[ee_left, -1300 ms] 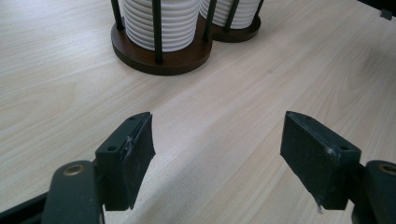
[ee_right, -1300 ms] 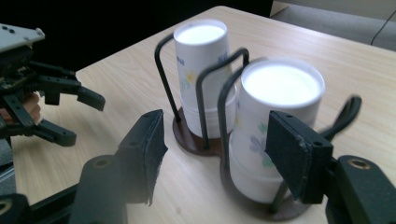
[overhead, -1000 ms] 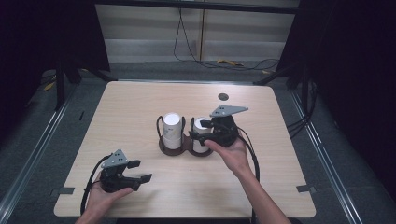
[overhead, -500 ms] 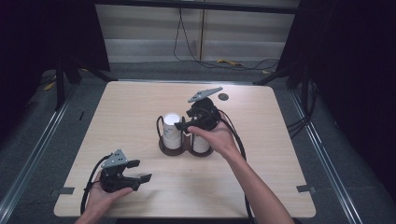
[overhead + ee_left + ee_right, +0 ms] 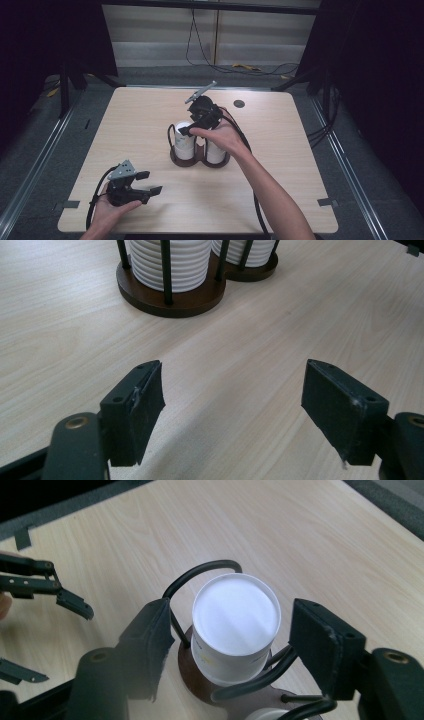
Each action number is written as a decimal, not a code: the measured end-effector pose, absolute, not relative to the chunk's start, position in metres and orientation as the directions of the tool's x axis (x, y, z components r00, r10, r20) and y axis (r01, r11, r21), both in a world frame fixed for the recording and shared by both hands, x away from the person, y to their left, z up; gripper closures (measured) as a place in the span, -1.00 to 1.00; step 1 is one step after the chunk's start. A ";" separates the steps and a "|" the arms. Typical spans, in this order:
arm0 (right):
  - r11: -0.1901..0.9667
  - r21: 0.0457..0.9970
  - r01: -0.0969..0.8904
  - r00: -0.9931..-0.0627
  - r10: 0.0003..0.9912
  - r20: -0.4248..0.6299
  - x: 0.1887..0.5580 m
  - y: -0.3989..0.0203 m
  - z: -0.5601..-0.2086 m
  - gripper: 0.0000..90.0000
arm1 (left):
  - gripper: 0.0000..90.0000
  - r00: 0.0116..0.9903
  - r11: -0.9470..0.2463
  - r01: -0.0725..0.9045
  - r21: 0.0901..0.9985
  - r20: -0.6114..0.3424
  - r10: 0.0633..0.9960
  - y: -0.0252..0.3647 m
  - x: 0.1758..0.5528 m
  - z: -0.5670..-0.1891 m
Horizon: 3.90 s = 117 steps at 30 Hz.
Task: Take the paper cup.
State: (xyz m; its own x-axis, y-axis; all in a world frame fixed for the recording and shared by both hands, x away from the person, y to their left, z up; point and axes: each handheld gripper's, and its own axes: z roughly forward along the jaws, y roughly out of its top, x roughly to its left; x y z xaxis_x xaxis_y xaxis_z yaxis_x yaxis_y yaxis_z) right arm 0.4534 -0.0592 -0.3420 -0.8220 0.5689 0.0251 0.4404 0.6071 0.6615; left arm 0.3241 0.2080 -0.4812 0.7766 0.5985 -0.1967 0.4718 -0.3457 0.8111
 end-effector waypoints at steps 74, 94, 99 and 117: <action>0.749 0.446 0.490 -0.848 0.528 0.045 0.488 -0.027 -0.361 -0.21 | -0.47 0.775 -0.340 0.479 0.809 -0.208 0.597 0.209 0.324 -0.481; 0.745 0.479 0.464 -0.852 0.523 0.012 0.480 -0.030 -0.343 -0.15 | -0.47 0.775 -0.343 0.481 0.807 -0.208 0.596 0.209 0.325 -0.481; 0.742 0.492 0.455 -0.852 0.523 -0.001 0.476 -0.032 -0.337 -0.15 | -0.47 0.775 -0.343 0.480 0.807 -0.208 0.596 0.209 0.324 -0.481; 0.672 0.587 0.452 -0.846 0.531 0.044 0.471 -0.049 -0.320 -0.15 | -0.47 0.775 -0.347 0.484 0.803 -0.208 0.597 0.208 0.325 -0.481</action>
